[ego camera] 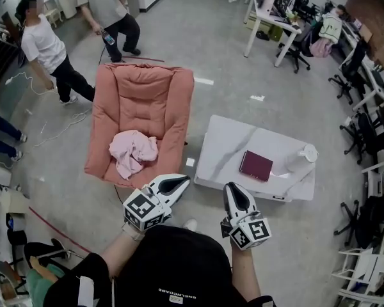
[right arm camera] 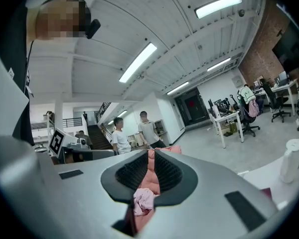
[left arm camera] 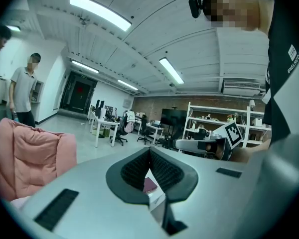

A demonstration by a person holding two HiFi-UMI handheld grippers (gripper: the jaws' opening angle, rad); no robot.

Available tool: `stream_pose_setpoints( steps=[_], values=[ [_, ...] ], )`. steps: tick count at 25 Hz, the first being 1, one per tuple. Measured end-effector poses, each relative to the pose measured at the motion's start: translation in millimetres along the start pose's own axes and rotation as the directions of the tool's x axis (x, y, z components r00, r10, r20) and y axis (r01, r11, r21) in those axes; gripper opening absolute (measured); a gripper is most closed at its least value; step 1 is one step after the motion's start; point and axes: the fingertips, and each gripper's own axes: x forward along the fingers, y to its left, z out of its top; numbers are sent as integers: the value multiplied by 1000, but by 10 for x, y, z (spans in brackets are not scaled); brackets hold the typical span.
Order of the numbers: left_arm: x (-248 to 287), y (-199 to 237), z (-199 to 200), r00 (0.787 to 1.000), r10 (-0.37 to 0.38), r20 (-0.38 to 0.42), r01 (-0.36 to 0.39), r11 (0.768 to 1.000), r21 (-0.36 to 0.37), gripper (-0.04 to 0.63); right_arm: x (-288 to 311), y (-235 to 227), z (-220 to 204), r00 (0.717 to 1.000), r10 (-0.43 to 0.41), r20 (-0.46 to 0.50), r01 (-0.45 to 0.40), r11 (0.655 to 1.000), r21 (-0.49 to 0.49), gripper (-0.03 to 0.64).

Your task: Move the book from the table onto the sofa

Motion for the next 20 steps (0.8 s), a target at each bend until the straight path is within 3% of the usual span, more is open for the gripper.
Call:
stream_pose_setpoints(
  steps=[11,20],
  values=[
    [308,-104,-100,998,-36,-42,36,999,-14,14,-142,-277,-45,998,-57,-12,57,998,39,57],
    [773,189,30,995,-87,-47,86,996,-18,14,123,-691,81,994,-111,-22,112,993,46,57]
  ],
)
